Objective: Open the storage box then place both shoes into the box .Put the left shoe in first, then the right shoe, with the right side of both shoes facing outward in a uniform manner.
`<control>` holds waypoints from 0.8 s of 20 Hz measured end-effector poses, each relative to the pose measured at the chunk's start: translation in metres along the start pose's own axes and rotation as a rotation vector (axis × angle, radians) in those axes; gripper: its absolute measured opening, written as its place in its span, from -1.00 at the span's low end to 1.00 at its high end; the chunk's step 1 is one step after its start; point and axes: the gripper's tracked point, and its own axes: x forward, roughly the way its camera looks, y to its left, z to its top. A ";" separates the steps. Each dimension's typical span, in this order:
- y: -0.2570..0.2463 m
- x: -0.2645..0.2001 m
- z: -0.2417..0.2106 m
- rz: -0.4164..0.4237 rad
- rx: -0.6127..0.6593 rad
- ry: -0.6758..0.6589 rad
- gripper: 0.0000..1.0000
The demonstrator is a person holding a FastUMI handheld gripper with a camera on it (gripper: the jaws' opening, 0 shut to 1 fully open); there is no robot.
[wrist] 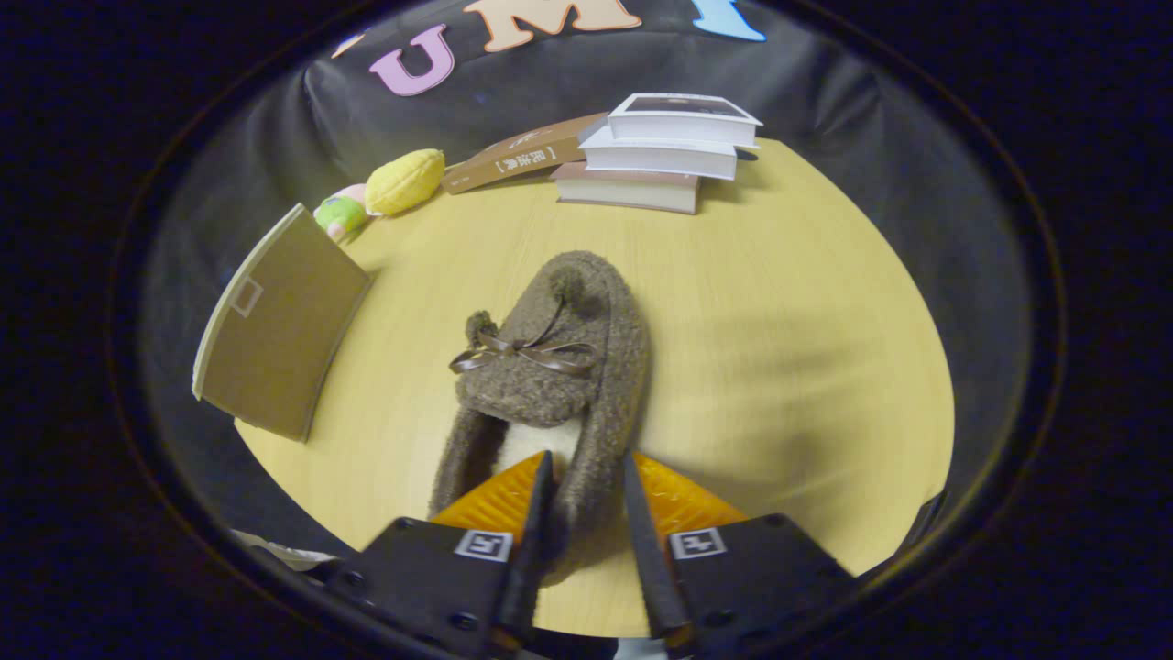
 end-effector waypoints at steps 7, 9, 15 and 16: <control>-0.007 -0.005 0.001 -0.029 0.224 0.069 -0.92; -0.001 -0.011 0.002 -0.008 0.284 0.070 -0.92; 0.034 -0.031 0.021 0.037 0.375 0.044 -0.92; 0.042 -0.034 0.025 0.037 0.383 0.037 -0.92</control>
